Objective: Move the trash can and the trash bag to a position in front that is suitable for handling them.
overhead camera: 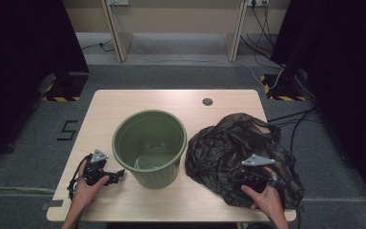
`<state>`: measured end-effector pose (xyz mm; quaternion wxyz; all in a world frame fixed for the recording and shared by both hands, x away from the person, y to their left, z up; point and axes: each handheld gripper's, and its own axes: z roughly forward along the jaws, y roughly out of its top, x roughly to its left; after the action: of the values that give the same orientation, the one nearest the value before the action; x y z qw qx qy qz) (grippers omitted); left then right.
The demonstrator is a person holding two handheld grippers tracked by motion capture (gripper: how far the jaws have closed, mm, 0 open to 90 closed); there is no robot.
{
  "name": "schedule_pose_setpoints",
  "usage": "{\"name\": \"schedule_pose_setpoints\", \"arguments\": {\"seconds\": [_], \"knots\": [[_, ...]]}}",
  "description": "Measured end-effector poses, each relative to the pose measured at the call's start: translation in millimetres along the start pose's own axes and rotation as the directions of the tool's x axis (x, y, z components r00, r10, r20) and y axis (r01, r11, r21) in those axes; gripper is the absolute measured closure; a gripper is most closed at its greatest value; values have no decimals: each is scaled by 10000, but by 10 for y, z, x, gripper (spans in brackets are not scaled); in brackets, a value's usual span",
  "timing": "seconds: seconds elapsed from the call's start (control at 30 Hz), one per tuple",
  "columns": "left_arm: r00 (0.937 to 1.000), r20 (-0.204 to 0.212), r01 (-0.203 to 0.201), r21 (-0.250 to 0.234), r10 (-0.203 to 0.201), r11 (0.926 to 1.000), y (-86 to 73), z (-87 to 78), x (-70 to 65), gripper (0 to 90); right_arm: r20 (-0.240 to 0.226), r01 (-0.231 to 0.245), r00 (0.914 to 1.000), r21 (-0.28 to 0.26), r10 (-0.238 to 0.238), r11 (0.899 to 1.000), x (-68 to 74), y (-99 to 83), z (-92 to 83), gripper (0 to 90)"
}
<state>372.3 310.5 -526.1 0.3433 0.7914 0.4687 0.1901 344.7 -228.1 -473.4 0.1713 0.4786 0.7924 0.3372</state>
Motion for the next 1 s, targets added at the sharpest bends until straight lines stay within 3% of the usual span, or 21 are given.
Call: {"name": "schedule_pose_setpoints", "arguments": {"seconds": [0.03,0.1,0.17,0.2,0.23,0.27,0.3,0.4,0.43,0.53,0.6,0.63,0.73,0.8,0.83,0.9,0.93,0.97,1.0], "knots": [[10000,-1,3,-2,-3,10000,0,0,0,0,643,-478,9968,-97,483,9988,-56,5,-25,151],[10000,0,2,-1,-2,10000,0,0,0,0,1406,-1088,9841,-58,1085,9940,-154,-7,-9,154],[10000,0,3,0,-3,10000,0,0,0,0,1869,-1488,9717,96,1444,9888,-234,-42,81,155],[10000,0,3,0,-3,10000,0,0,0,0,1869,-1488,9717,96,1444,9888,-234,-42,81,155],[10000,-1,-3,2,3,10000,0,0,0,0,2200,-1941,9582,310,1827,9805,-311,-76,220,159],[10000,0,0,1,0,10000,0,0,0,0,2328,-2001,9550,488,1837,9786,-337,-87,288,163],[10000,-1,0,1,0,10000,0,0,0,0,2369,-1747,9586,514,1579,9833,-351,-92,344,122],[10000,-1,1,0,-1,10000,0,0,0,0,2194,-1499,9662,512,1353,9874,-380,-50,403,120],[10000,-2,3,-3,-3,10000,0,0,0,0,1601,-830,9842,412,754,9957,-416,18,473,156],[10000,-2,2,-1,-2,10000,0,0,0,0,804,-96,9967,568,50,9983,-511,138,578,157],[10000,-3,-2,0,2,10000,0,0,0,0,557,166,9982,666,-203,9976,-552,181,607,161],[10000,0,2,-2,-2,10000,0,0,0,0,27,735,9973,834,-740,9938,-620,264,664,176],[10000,-1,1,-2,-1,10000,0,0,0,0,-576,1469,9882,891,-1421,9851,-703,368,738,206],[10000,-1,-1,1,1,10000,0,0,0,0,-511,1561,9871,942,-1518,9832,-731,415,760,226],[10000,0,-2,1,2,10000,0,0,0,0,-214,1486,9889,868,-1473,9851,-729,438,746,222],[10000,0,2,-1,-2,10000,0,0,0,0,51,755,9971,637,-760,9951,-691,456,674,214],[10000,0,2,-1,-2,10000,0,0,0,0,51,755,9971,637,-760,9951,-691,456,674,214],[10000,-1,1,-2,-1,10000,0,0,0,0,676,429,9967,308,-449,9986,-581,477,563,183],[10000,-1,1,-2,-1,10000,0,0,0,0,676,429,9967,308,-449,9986,-581,477,563,183]]}}
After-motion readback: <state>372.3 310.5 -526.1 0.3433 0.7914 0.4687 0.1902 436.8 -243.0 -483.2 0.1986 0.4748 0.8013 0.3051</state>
